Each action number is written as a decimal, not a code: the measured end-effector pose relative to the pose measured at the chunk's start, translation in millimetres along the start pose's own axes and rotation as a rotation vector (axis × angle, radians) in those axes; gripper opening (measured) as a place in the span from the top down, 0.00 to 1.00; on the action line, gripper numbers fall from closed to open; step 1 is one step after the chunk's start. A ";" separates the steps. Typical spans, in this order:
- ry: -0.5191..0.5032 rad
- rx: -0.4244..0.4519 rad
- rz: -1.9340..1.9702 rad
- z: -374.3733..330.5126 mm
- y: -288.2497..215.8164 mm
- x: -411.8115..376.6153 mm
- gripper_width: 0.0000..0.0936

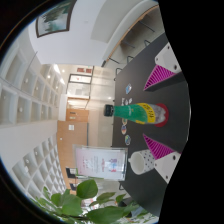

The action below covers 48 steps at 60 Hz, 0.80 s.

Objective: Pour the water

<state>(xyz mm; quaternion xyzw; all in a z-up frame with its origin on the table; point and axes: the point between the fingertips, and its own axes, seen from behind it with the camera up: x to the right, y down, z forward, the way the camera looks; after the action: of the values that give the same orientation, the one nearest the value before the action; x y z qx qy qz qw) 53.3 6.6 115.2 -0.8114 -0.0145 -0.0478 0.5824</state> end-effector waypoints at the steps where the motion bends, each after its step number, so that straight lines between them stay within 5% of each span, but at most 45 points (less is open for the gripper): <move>1: 0.000 -0.002 -0.001 -11.1 0.8 -2.2 0.08; 25: 0.005 -0.002 0.049 -221.7 22.1 -24.6 0.08; 48: 0.027 -0.003 0.011 -307.0 51.7 -34.3 0.08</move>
<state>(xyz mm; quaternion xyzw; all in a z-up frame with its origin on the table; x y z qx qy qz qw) 4.6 -299.4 160.6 -0.8115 -0.0020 -0.0556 0.5817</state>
